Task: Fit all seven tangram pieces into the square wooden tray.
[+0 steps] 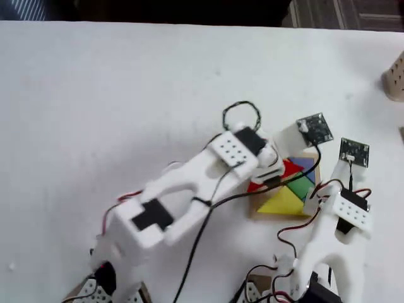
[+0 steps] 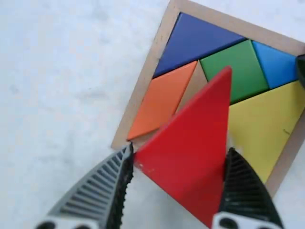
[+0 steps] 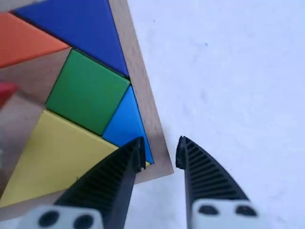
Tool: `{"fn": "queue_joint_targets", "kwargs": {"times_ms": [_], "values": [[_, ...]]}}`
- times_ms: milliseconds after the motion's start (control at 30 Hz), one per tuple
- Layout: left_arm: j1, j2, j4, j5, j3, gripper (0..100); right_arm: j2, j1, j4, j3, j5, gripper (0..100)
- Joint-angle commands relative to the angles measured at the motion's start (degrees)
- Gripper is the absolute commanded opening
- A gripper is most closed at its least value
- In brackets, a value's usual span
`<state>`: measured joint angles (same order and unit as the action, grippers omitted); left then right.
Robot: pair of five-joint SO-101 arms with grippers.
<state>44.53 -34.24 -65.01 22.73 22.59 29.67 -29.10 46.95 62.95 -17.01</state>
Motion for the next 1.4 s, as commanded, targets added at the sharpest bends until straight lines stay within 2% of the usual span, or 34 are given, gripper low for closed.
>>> {"fn": "queue_joint_targets", "kwargs": {"times_ms": [0, 233, 300, 433, 567, 800, 1133, 1233, 1367], "values": [[4.44, -6.99, -5.45, -0.26, 15.82, 15, 2.24, -0.57, -0.75, -0.18, -0.79, 11.4], [4.35, -25.36, -14.33, -0.26, 40.62, 15, 2.33, -4.62, -1.01, -0.26, -0.79, 11.5], [3.82, -29.41, -18.02, -0.35, 47.38, 19, 2.33, -4.79, -1.01, -0.35, -0.62, 11.5], [2.59, -34.33, -27.52, -1.23, 61.98, 33, 2.33, -4.53, -1.01, -0.35, -0.62, 11.5], [0.92, -36.97, -31.3, -4.22, 73.05, 33, 2.33, -4.53, -1.01, -0.35, -0.44, 11.5], [-2.51, -33.89, -36.22, -4.31, 72.79, 33, 2.33, -4.53, -1.01, -0.35, -0.44, 11.5], [-9.19, -18.24, -37.71, -8.53, 72.0, 29, 2.24, -4.44, -1.01, -0.26, -0.7, 11.5], [-10.86, -12.79, -37.71, -10.11, 67.43, 29, 2.07, -3.38, -1.01, -0.26, -0.7, 11.5], [-13.41, -0.66, -37.63, -10.02, 51.6, 29, 1.89, -2.95, -1.01, -0.18, -0.79, 11.5]]}}
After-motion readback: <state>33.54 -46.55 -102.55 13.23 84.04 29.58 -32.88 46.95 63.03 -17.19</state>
